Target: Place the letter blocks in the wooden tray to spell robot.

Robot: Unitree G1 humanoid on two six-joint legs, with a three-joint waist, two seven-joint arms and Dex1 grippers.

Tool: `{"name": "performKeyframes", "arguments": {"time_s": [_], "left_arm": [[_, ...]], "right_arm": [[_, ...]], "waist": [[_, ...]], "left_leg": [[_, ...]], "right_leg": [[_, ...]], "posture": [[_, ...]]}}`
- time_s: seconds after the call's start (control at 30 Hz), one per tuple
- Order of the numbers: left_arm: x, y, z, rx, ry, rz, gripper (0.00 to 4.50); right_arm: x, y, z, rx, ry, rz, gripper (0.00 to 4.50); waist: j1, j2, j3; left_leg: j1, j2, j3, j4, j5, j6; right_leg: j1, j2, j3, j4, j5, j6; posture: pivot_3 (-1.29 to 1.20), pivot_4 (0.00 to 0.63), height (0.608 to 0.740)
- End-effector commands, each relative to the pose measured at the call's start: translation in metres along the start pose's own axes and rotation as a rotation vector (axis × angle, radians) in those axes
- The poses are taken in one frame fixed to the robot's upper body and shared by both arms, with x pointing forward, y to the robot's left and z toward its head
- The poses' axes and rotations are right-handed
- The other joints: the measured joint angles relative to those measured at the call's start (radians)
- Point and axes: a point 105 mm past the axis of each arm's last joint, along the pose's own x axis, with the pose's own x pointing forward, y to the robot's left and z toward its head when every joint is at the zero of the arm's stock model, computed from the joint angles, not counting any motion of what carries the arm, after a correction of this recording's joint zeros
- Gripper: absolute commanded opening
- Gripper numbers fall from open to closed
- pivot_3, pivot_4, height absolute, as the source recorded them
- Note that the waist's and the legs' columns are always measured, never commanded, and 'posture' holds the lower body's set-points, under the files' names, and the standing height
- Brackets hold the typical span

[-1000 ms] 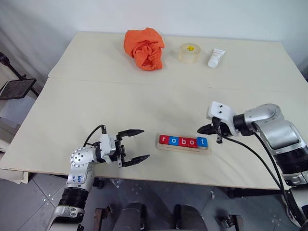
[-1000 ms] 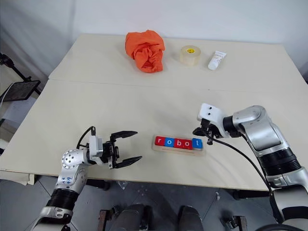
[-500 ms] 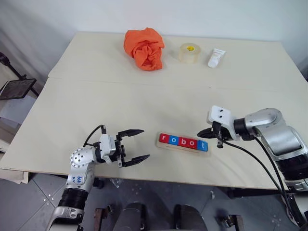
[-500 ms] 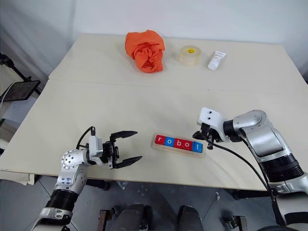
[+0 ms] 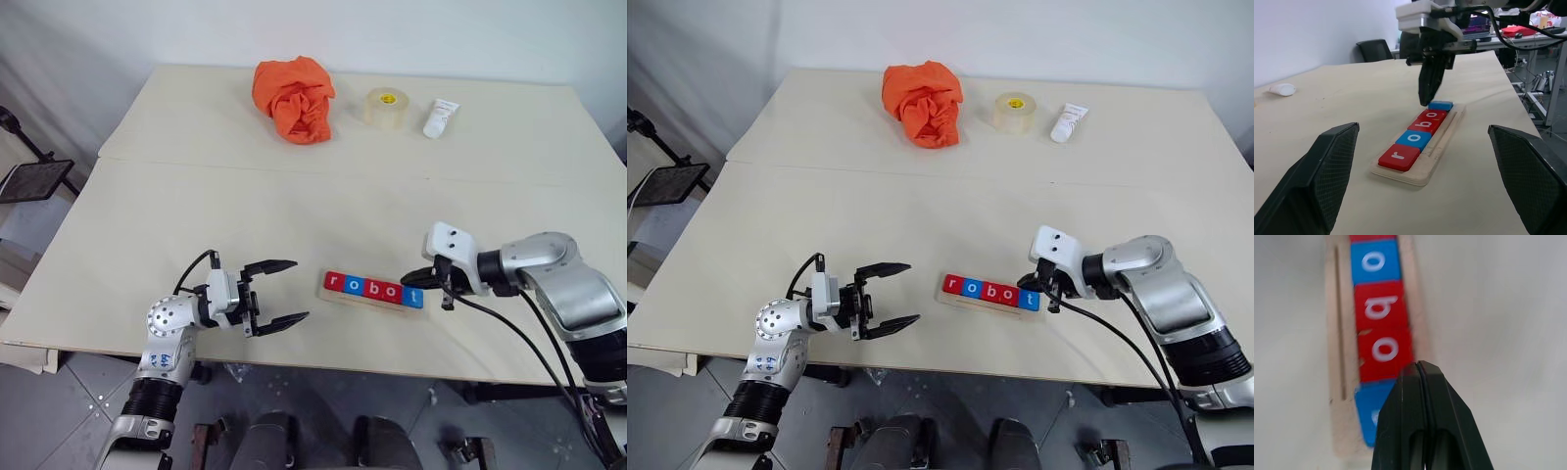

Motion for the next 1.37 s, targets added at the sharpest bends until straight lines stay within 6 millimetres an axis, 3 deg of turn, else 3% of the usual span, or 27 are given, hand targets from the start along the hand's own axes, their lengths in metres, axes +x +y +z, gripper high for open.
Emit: {"name": "performKeyframes", "arguments": {"time_s": [0.03,0.3,0.43,0.57,0.73,0.87,1.2,1.37], "left_arm": [[0.0,0.001,0.002,0.012,0.002,-0.003,4.5],[-0.002,0.003,0.002,0.014,0.006,-0.001,4.5],[-0.008,0.003,0.003,0.014,0.023,-0.003,4.5],[-0.018,0.01,0.005,0.005,0.043,0.02,4.5],[-0.029,0.026,0.003,0.017,0.116,0.087,4.5],[-0.034,0.04,0.013,0.025,0.101,0.145,4.5],[-0.051,0.046,0.022,-0.005,0.136,0.14,4.5],[-0.053,0.045,0.027,-0.009,0.125,0.094,4.5]], "right_arm": [[-0.006,0.001,0.004,-0.031,-0.005,-0.014,0.02],[-0.011,-0.004,0.016,-0.049,-0.047,-0.044,0.02],[-0.032,0.003,0.024,-0.082,-0.163,-0.02,0.18],[-0.051,0.009,0.009,-0.057,-0.229,-0.02,1.24],[-0.074,0.014,-0.019,-0.046,-0.262,-0.033,2.99],[-0.094,0.021,-0.044,-0.034,-0.308,-0.049,4.46],[-0.138,0.023,-0.067,0.033,-0.436,-0.087,4.49],[-0.155,0.012,-0.076,0.039,-0.412,-0.14,4.49]], "waist": [[0.0,0.0,0.0],[0.0,0.0,0.0],[0.003,0.0,0.0],[0.004,-0.001,0.0],[0.004,-0.001,0.0],[0.004,-0.001,0.0],[0.001,-0.001,0.001],[0.001,-0.001,0.001]], "left_leg": [[0.0,0.0,0.0,0.0,0.0,0.0],[0.0,0.0,0.0,0.0,0.0,0.0],[0.0,0.0,0.0,0.0,0.0,0.0],[0.0,0.0,-0.002,0.0,0.0,0.0],[0.0,0.0,-0.001,0.0,0.0,0.0],[0.001,0.0,-0.001,0.0,0.0,0.0],[0.002,0.0,0.0,0.0,0.0,0.0],[0.002,0.0,0.0,0.0,0.0,0.0]], "right_leg": [[0.0,0.0,0.0,0.0,0.0,0.0],[0.0,0.0,0.0,0.0,0.0,0.0],[0.0,0.0,0.0,0.0,0.0,0.0],[0.001,0.0,-0.001,-0.001,0.0,0.0],[0.002,0.0,-0.001,-0.001,0.0,0.0],[0.002,0.0,-0.001,-0.001,0.0,0.0],[0.003,0.0,0.0,-0.001,0.0,0.0],[0.003,0.0,0.0,-0.001,0.0,0.0]], "posture": [[0.0,0.15,0.74],[0.0,0.15,0.74],[0.0,0.15,0.74],[0.0,0.15,0.74],[0.0,0.15,0.74],[0.0,0.15,0.74],[0.0,0.15,0.74],[0.0,0.15,0.74]]}}
